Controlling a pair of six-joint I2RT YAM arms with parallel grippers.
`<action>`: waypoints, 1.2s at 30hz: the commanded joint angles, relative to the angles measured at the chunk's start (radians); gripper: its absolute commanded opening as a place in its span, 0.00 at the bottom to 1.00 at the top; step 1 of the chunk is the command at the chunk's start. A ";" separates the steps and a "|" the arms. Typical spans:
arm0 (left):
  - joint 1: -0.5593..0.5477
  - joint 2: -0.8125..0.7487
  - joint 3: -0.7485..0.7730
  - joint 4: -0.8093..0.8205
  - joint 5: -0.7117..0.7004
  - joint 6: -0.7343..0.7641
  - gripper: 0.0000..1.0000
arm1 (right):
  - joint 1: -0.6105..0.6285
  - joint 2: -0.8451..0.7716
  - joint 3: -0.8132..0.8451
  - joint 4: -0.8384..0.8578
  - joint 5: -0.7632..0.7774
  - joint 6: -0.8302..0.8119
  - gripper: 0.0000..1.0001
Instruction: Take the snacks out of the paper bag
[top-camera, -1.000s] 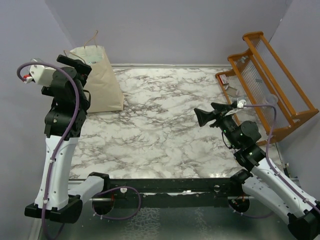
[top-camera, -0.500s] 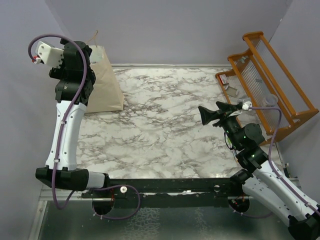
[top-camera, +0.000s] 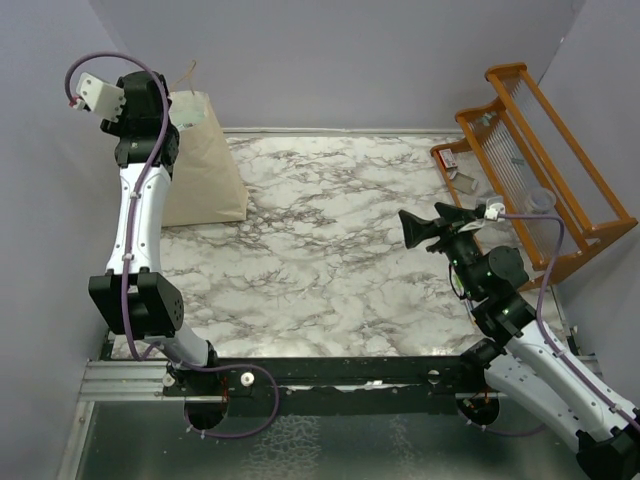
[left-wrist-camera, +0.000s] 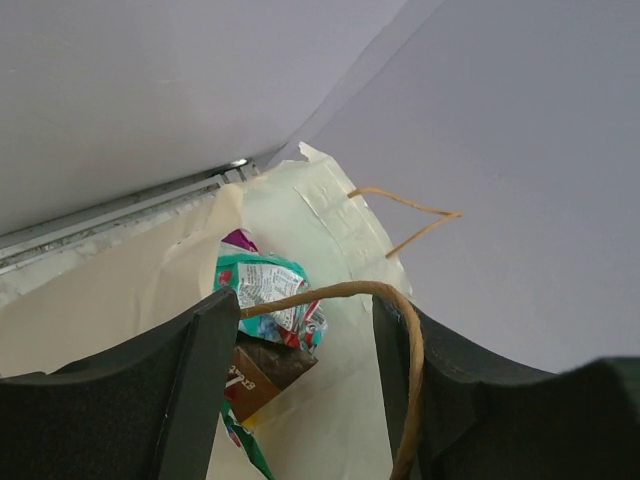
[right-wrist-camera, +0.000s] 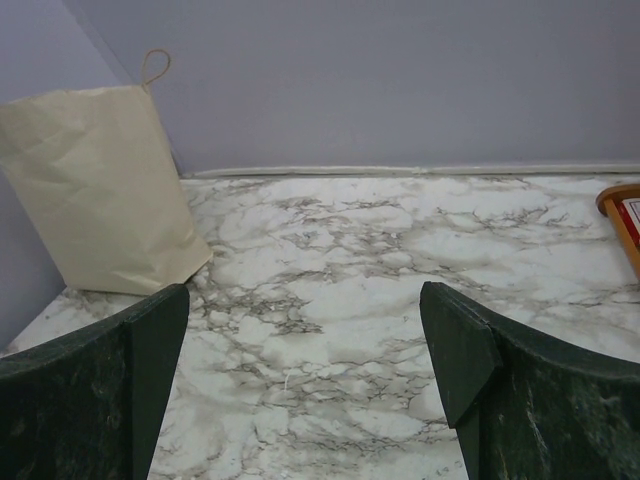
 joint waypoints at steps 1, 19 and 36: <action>0.003 -0.009 0.047 0.101 0.054 0.054 0.58 | 0.006 0.007 -0.014 0.017 0.036 -0.013 0.99; 0.004 -0.158 -0.145 0.347 0.325 0.045 0.00 | 0.006 0.045 -0.005 0.010 0.058 -0.022 0.99; 0.001 -0.685 -0.607 0.259 0.639 0.109 0.00 | 0.006 0.230 0.078 0.001 -0.097 -0.020 1.00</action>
